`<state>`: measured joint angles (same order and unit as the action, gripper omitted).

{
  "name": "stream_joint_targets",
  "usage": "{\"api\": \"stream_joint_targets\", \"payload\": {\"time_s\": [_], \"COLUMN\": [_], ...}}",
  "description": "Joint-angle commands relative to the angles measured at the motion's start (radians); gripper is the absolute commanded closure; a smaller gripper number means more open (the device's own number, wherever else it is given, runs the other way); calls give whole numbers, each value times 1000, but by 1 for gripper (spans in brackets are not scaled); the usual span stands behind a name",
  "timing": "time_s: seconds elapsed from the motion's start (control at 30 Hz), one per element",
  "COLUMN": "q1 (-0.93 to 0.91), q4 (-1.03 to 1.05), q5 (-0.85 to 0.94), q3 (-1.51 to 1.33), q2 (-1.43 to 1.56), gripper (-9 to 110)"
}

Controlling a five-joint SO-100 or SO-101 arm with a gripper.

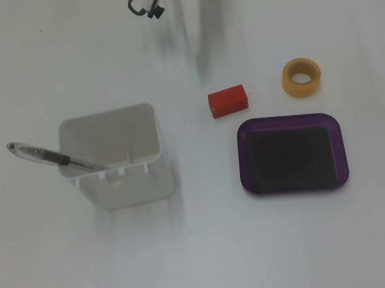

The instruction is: Remove the cube from the box.

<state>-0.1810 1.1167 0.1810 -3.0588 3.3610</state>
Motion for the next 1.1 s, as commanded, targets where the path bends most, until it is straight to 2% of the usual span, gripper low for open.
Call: {"api": "stream_joint_targets", "payload": {"time_s": [0.0,0.2,1.07], "q1": [0,-3,-5], "q4": [25,15,14], "q5": [-46,-52,-44], "q3": [-8,-11,-11], "q2": [52,52,52], "gripper": [102,96,96]}}
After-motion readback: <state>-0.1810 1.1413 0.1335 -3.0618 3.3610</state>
